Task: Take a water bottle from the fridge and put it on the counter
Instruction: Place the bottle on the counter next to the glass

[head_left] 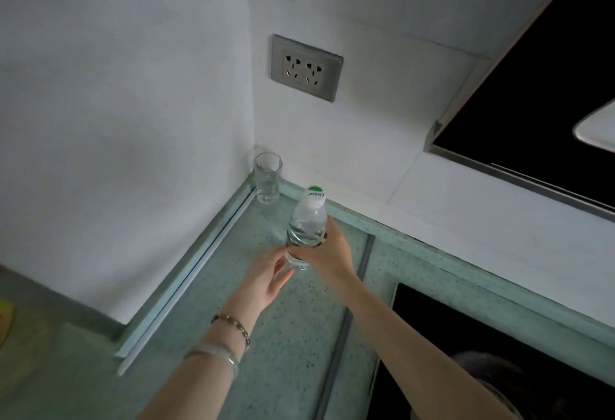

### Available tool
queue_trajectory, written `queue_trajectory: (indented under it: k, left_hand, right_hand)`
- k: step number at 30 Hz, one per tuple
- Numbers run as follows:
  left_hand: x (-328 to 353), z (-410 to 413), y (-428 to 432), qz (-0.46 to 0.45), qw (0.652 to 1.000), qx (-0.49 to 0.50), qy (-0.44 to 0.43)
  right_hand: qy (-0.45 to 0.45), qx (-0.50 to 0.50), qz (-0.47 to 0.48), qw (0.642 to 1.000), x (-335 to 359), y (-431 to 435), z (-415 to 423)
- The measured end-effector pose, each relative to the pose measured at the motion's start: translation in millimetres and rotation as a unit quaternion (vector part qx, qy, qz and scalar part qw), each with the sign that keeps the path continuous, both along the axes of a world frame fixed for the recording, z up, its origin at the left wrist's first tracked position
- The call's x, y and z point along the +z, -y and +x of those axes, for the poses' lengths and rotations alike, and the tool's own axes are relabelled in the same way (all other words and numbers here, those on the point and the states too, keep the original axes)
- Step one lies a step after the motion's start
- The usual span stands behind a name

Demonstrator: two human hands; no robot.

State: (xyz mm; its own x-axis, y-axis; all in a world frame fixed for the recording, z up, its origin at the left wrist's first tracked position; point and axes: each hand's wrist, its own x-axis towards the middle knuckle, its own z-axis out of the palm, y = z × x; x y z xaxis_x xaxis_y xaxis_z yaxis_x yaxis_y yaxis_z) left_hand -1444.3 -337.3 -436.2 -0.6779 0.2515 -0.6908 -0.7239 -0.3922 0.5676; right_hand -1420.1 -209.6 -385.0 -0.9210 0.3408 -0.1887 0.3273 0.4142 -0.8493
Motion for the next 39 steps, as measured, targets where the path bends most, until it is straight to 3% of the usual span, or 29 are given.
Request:
queue_trajectory:
  k: [2,13,22,28,31,34,37,39]
  left_hand:
    - [1.5,-3.5,-5.0,-0.02,1.0,-0.007,0.012]
    - [2.8,-47.6,-27.1,0.048,0.994,0.095,0.013]
    - [2.0,-66.8,-28.5,0.079,0.992,0.101,0.014]
    - [10.2,-52.7,-20.2,0.065,0.994,0.084,-0.035]
    - [28.4,-36.0,-3.8,0.013,0.991,0.095,-0.095]
    - [69.7,-8.5,21.9,-0.092,0.963,0.108,-0.228]
    - [121.7,26.1,51.2,-0.221,0.882,0.115,-0.4]
    - [156.1,55.1,67.3,-0.254,0.829,0.125,-0.482]
  right_hand:
    - [-0.009,-0.004,0.004,1.0,-1.3,-1.8,-8.5]
    - [-0.03,-0.002,0.025,0.999,-10.9,-21.5,-68.4]
    - [-0.048,-0.015,0.015,0.999,-17.6,-30.0,-97.4]
    - [-0.055,-0.048,-0.035,0.997,-14.0,-21.4,-70.1]
    - [-0.109,-0.081,-0.07,0.988,3.8,-17.8,-31.7]
    - [-0.186,-0.074,-0.151,0.968,44.9,-13.8,8.1]
    - [-0.252,-0.05,-0.187,0.948,95.7,-6.9,44.4]
    - [-0.28,-0.033,-0.189,0.941,124.4,-0.5,70.4]
